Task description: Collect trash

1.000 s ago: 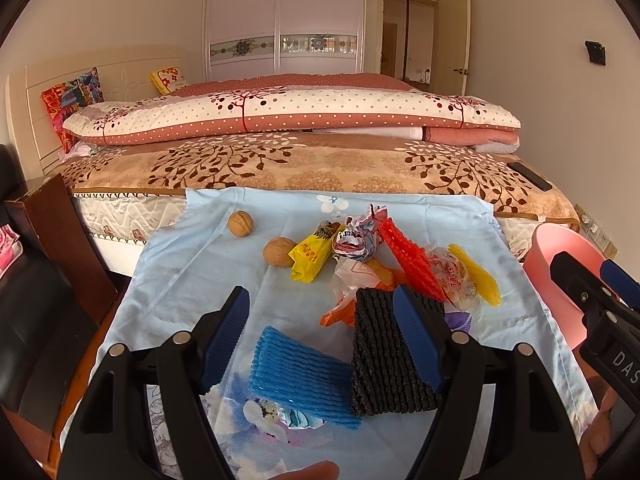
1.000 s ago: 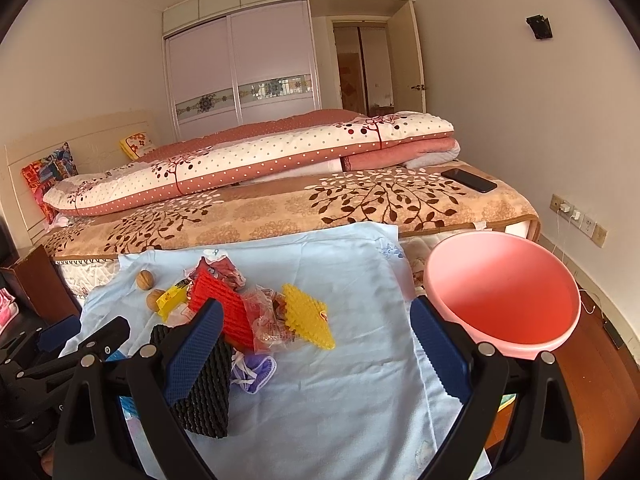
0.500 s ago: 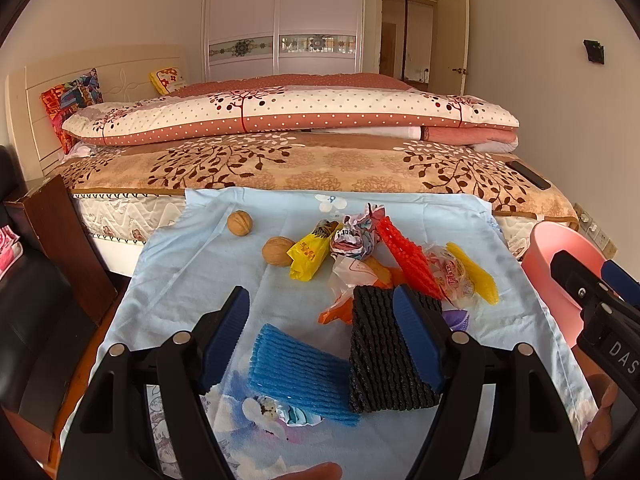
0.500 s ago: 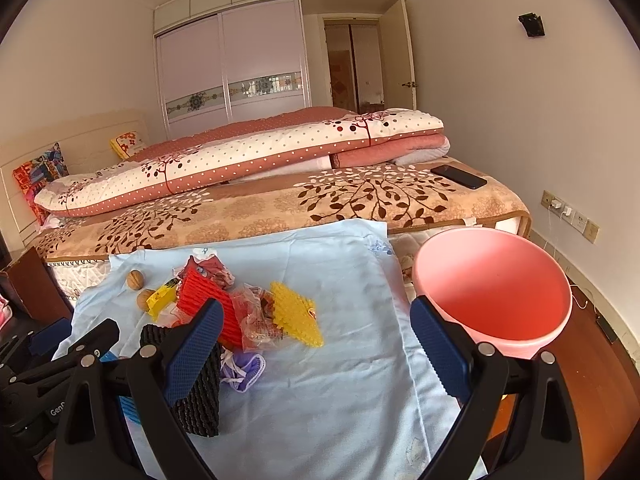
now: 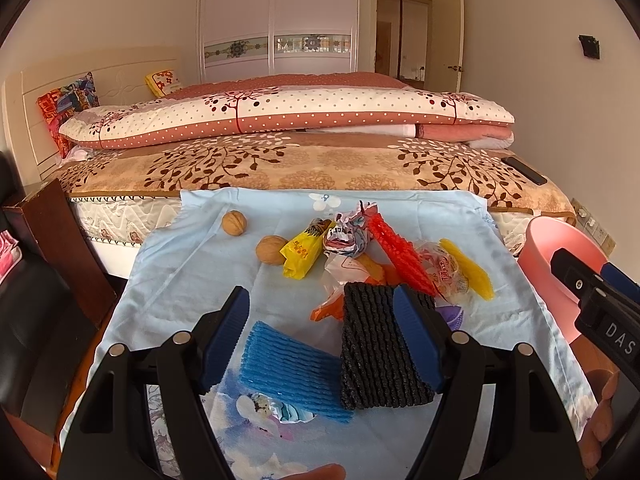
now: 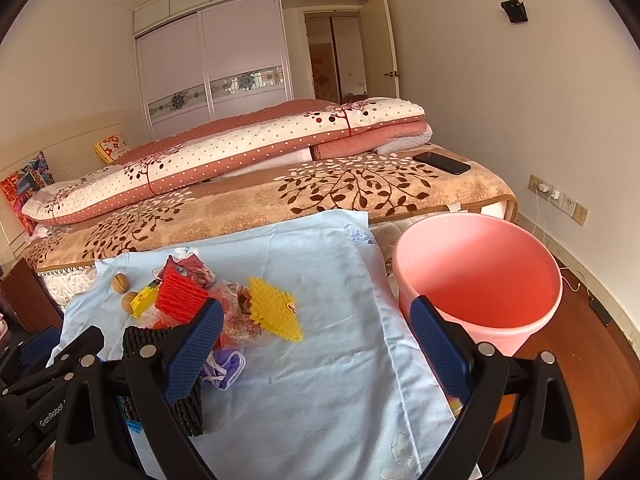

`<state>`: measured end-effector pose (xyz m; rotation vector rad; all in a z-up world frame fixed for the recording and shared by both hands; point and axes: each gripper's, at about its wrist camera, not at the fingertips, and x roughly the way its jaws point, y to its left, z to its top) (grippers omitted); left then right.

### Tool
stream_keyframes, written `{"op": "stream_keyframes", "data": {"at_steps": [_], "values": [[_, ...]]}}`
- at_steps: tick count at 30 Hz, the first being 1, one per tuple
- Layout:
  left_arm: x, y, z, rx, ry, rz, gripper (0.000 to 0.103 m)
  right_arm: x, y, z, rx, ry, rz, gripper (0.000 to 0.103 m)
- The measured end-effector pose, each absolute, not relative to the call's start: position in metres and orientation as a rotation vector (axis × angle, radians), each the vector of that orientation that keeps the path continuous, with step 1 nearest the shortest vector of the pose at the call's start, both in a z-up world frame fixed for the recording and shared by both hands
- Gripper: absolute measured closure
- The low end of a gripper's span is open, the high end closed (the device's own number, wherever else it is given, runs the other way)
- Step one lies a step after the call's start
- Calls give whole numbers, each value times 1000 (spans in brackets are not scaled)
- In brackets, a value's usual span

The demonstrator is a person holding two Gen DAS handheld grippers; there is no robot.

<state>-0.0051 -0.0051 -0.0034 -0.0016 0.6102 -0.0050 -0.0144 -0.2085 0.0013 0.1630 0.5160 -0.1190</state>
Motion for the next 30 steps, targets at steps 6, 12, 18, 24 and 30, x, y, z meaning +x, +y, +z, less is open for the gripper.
{"op": "stream_keyframes", "data": {"at_steps": [6,12,18,24,30], "values": [[-5,-5,-3,-1,605,-16,28,-13,-210,-1,160,525,-129,10],[-7,-4,-1,0,600,-31,28,-11,-209,-4,138,540,-140,10],[-5,5,-5,4,618,-30,28,-7,-208,-12,133,594,-108,10],[-7,21,-11,-3,649,-33,28,-4,-205,-19,134,632,-48,13],[-16,35,-11,-1,642,-92,28,2,-195,-28,115,679,38,27]]}}
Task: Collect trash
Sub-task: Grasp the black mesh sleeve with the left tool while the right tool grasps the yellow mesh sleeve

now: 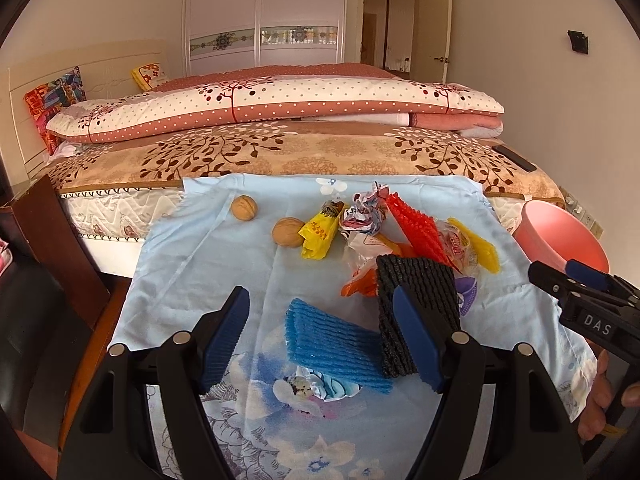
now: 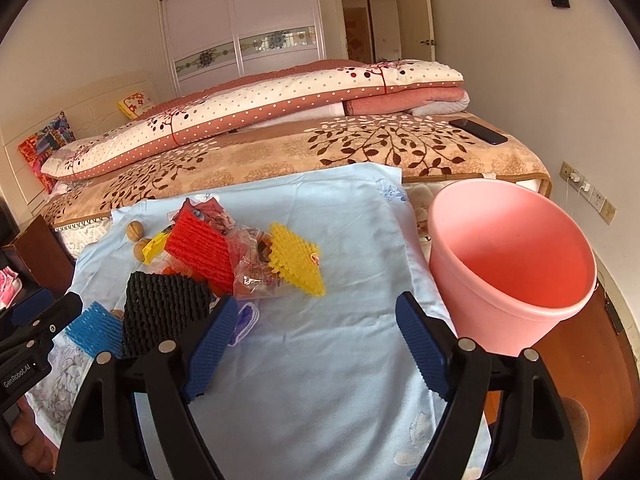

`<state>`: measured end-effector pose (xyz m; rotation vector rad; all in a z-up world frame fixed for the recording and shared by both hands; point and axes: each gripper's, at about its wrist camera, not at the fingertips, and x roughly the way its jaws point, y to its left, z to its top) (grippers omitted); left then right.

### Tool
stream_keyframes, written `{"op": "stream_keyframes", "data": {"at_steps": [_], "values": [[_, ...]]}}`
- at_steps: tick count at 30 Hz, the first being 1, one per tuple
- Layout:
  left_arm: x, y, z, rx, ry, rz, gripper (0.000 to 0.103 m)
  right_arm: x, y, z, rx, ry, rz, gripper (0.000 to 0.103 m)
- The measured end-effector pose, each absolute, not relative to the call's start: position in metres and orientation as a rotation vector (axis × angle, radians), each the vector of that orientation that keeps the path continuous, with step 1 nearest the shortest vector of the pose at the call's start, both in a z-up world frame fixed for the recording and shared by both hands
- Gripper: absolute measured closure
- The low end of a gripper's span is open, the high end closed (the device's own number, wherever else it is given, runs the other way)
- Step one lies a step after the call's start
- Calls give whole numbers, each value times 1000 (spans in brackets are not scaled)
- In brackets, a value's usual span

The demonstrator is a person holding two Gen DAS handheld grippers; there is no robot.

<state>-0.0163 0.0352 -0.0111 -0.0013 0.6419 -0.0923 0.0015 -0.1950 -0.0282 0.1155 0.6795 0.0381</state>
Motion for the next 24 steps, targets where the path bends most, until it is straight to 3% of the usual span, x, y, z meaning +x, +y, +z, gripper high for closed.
{"op": "stream_keyframes", "data": {"at_steps": [9,11,17,20,22,24], "values": [[-7,21,-18,-41,661,-221,28,4,-190,-35,116,701,111,31],[-1,16,-24,-40,680,-239,39,4,-191,-36,119,705,116,31],[22,17,-41,-106,766,-254,58,10,-196,-40,142,729,130,34],[28,16,-45,-127,795,-280,71,14,-197,-43,157,741,139,36],[30,14,-47,-119,811,-293,85,17,-199,-44,163,744,141,36],[29,12,-48,-116,818,-321,91,21,-202,-44,170,744,144,37]]}}
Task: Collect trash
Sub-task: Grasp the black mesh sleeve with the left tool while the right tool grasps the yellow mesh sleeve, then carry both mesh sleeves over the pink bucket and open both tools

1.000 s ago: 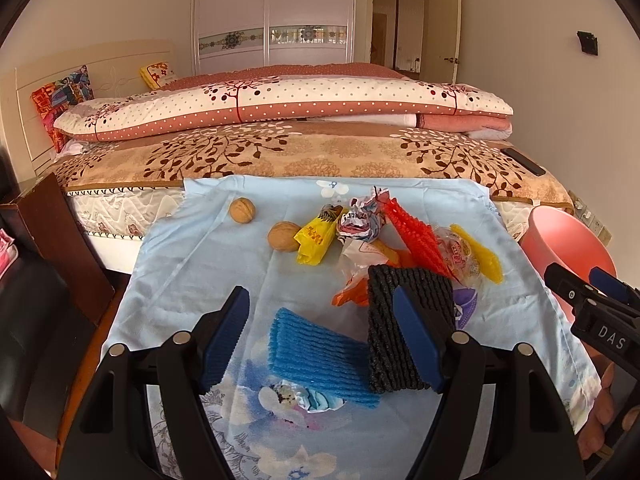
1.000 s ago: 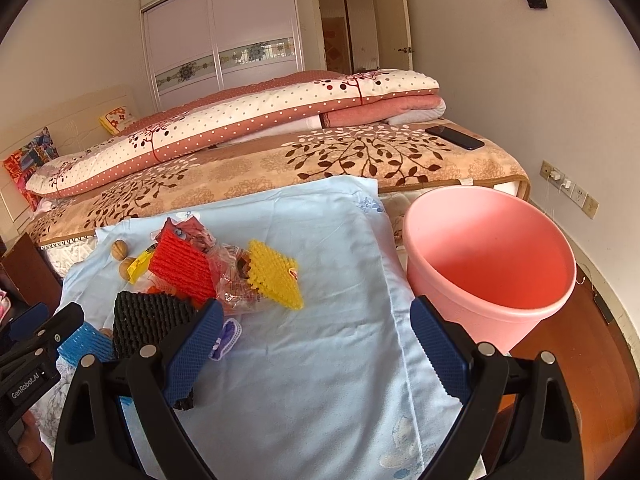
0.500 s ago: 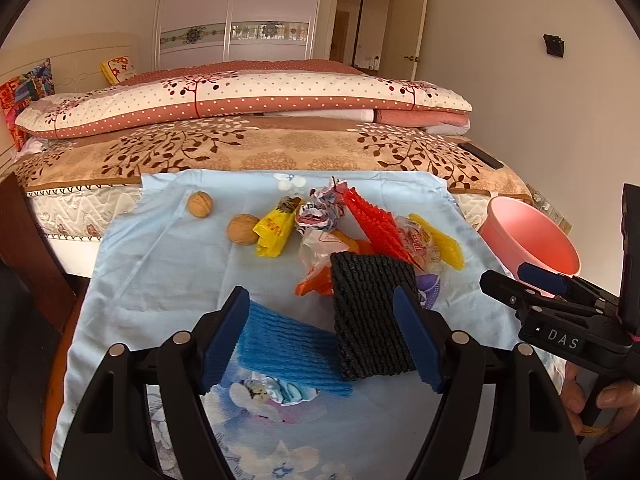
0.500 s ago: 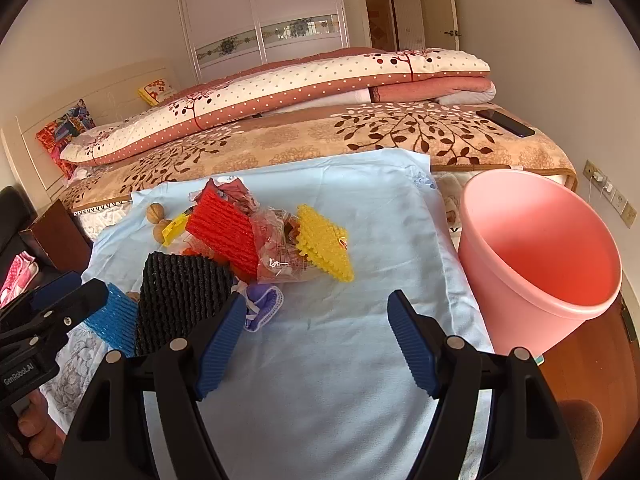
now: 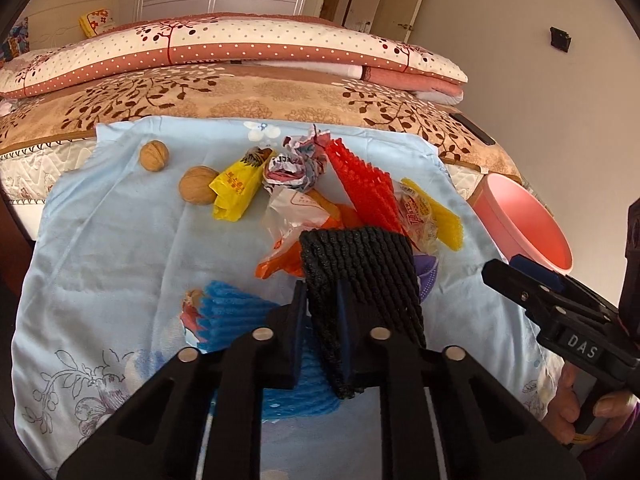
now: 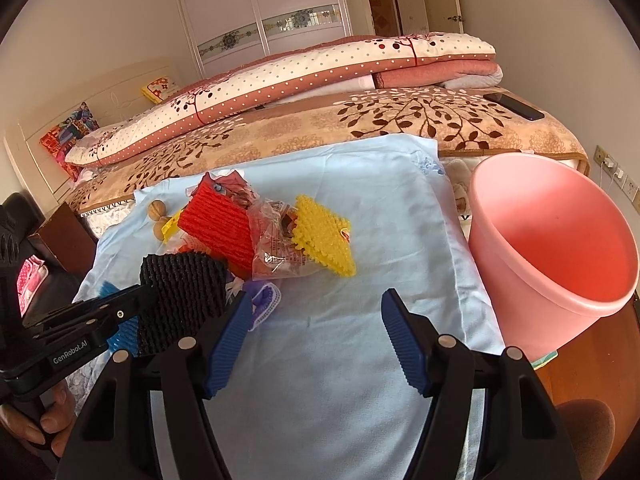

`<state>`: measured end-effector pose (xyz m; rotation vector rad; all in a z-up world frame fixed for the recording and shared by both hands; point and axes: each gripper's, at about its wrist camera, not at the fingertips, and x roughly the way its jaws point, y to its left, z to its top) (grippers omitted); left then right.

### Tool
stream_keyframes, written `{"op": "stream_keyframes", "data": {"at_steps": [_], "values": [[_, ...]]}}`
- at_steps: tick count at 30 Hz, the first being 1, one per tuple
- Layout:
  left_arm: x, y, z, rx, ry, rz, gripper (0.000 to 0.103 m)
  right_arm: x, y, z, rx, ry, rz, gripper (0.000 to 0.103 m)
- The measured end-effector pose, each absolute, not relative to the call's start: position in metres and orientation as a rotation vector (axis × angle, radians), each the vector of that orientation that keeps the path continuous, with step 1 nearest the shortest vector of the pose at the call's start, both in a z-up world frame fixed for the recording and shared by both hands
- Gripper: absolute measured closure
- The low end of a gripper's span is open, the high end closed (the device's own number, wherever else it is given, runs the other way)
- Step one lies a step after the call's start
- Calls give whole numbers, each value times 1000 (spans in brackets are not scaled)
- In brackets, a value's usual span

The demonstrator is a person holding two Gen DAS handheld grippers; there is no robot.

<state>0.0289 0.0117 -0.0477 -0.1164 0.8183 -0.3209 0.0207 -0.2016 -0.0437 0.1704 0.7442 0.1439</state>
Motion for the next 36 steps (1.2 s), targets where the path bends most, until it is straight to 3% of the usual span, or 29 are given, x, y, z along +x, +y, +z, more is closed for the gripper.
{"op": "stream_keyframes", "data": {"at_steps": [5,12,14,18,21,23,36], "values": [[19,12,-36,-131,779,-366,93,34,-210,-39,227,751,170,43],[10,22,-15,-160,724,-370,93,58,-197,-43,192,778,210,56],[9,25,-12,-164,719,-371,93,65,-193,-48,171,797,206,65],[7,29,-9,-169,712,-368,93,79,-194,-54,174,814,194,70],[7,29,-8,-170,709,-370,93,84,-194,-57,164,825,192,80],[8,28,-7,-168,706,-372,93,86,-195,-58,158,832,191,94],[8,2,27,-159,619,-416,93,50,-241,-14,278,701,178,95]]}}
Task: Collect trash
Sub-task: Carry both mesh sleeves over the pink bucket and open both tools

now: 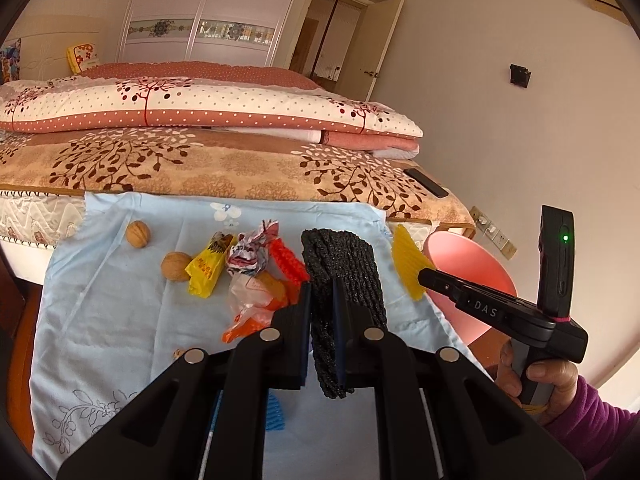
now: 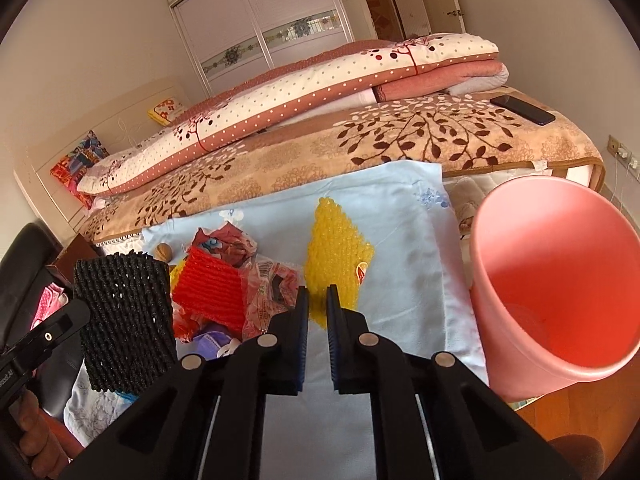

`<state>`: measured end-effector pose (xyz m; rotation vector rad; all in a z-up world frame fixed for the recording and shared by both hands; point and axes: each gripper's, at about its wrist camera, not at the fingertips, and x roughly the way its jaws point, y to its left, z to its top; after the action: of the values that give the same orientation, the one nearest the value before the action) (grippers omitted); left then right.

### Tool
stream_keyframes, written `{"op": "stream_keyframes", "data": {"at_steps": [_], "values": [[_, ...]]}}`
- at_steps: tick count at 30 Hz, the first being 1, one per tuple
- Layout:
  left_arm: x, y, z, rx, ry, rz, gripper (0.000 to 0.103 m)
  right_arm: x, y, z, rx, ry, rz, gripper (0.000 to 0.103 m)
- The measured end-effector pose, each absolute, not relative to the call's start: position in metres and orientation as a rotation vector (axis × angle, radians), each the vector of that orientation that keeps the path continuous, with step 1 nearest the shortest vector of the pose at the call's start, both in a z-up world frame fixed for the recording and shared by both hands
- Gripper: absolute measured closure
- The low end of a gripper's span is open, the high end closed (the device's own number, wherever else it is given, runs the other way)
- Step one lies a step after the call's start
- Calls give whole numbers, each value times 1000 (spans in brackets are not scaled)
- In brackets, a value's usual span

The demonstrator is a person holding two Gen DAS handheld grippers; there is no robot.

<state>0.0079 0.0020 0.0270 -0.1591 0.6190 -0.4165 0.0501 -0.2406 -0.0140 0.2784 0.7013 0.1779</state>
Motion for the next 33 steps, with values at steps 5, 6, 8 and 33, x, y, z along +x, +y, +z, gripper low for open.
{"op": "stream_keyframes", "data": {"at_steps": [5,6,8,33], "values": [[19,-34,40,-133,593,-461,93,40,-272,-5,310,677,113,95],[22,-42,41,-129,589,-471,93,38,-278,-4,314,676,98,95],[30,-60,43,-118,585,-488,93,37,-291,-4,318,675,62,95],[72,-244,25,72,628,-669,93,28,-400,-25,443,700,-161,94]]}}
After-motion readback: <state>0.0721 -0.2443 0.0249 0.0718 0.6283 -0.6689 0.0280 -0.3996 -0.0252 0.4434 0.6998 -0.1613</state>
